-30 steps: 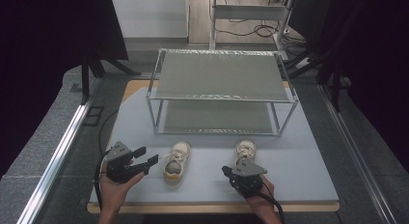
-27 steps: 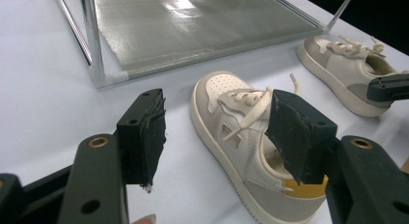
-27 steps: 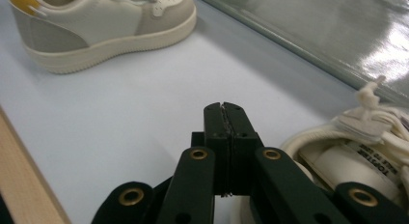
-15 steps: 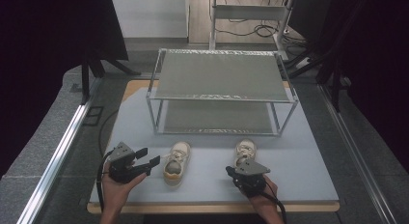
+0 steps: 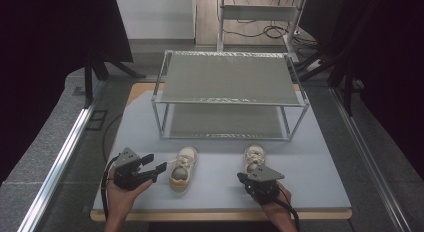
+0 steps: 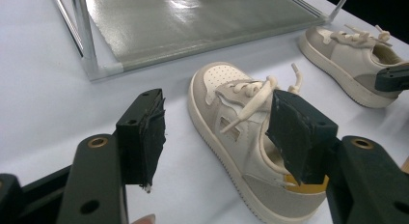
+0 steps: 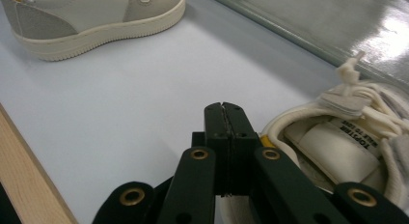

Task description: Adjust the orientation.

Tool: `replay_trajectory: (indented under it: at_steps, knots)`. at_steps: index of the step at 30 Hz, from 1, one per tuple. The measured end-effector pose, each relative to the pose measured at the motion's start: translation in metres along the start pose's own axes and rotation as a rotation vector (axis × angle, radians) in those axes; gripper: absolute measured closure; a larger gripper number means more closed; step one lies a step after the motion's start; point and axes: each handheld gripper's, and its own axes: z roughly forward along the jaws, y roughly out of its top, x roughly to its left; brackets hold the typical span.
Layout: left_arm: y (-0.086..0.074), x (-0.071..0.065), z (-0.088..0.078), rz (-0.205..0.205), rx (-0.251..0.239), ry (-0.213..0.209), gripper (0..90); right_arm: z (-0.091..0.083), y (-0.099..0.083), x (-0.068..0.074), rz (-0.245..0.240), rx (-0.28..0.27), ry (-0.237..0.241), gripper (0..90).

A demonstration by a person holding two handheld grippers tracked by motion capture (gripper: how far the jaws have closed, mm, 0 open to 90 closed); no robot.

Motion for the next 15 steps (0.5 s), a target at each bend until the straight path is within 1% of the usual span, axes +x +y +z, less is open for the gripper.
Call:
replay_trajectory:
  at_steps: [3, 7, 8, 11, 12, 15]
  knots:
    - [0.000, 0.000, 0.000, 0.002, 0.001, -0.001, 38.2, -0.003, -0.001, -0.001, 0.006, 0.002, -0.001, 89.5]
    - [0.000, -0.001, 0.000, 0.005, 0.002, -0.002, 38.3, -0.009, -0.004, -0.005, 0.025, -0.009, -0.002, 89.4]
    - [0.000, -0.001, 0.000, 0.004, 0.002, -0.001, 38.2, -0.013, -0.007, -0.008, 0.031, -0.012, -0.005, 89.4]
    - [0.000, 0.000, 0.000, 0.003, 0.002, 0.000, 38.3, -0.016, -0.009, -0.011, 0.038, -0.012, -0.006, 89.4]
    - [0.000, 0.000, 0.000, 0.003, 0.002, 0.002, 38.2, -0.020, -0.012, -0.014, 0.050, -0.012, -0.006, 89.4]
    - [0.000, 0.000, 0.000, 0.004, 0.002, 0.003, 38.3, -0.024, -0.015, -0.019, 0.064, -0.013, -0.007, 89.2]
